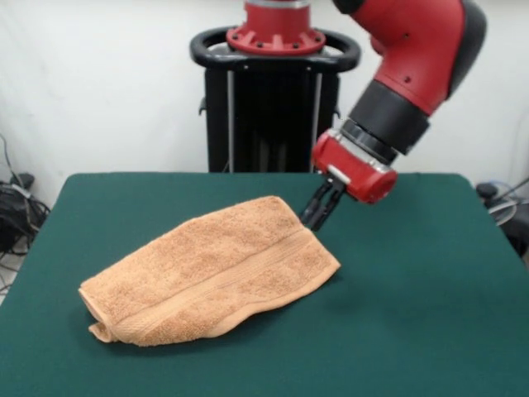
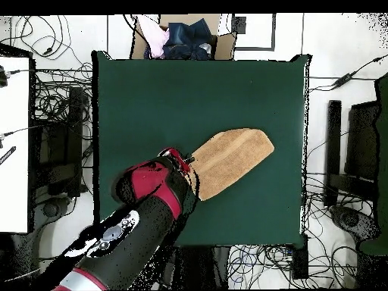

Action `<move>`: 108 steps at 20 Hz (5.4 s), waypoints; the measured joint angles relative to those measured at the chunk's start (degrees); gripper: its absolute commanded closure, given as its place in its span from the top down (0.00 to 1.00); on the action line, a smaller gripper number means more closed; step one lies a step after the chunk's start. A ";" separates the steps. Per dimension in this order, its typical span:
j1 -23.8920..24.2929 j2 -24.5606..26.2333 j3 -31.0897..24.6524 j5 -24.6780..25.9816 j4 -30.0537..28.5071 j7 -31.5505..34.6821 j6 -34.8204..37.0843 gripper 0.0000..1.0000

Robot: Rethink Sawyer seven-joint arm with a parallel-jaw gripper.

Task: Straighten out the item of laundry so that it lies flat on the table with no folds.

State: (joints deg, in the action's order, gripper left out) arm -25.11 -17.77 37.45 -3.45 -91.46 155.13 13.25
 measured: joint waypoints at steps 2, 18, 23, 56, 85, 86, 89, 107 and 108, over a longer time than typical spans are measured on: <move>0.95 -0.49 -0.02 2.17 -0.01 0.00 0.00 0.00; 7.91 -2.02 -5.79 13.74 0.08 0.00 -1.61 0.00; 8.89 -1.82 -7.12 15.72 0.48 0.00 -2.06 0.00; 11.93 -2.30 -15.23 19.80 2.08 0.00 -2.06 1.00; 14.30 -0.99 -19.65 21.00 3.06 0.00 -5.96 1.00; 14.31 -0.59 -19.65 21.02 3.04 0.00 -6.63 1.00; 14.31 -0.03 -19.83 21.09 2.81 0.00 -7.66 1.00; 14.46 -2.96 -21.76 24.00 -3.49 0.00 -8.51 1.00; 14.45 -3.00 -21.76 24.22 -3.85 0.00 -8.90 1.00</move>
State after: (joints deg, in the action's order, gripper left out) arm -10.65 -20.77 15.68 20.77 -95.30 155.13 4.35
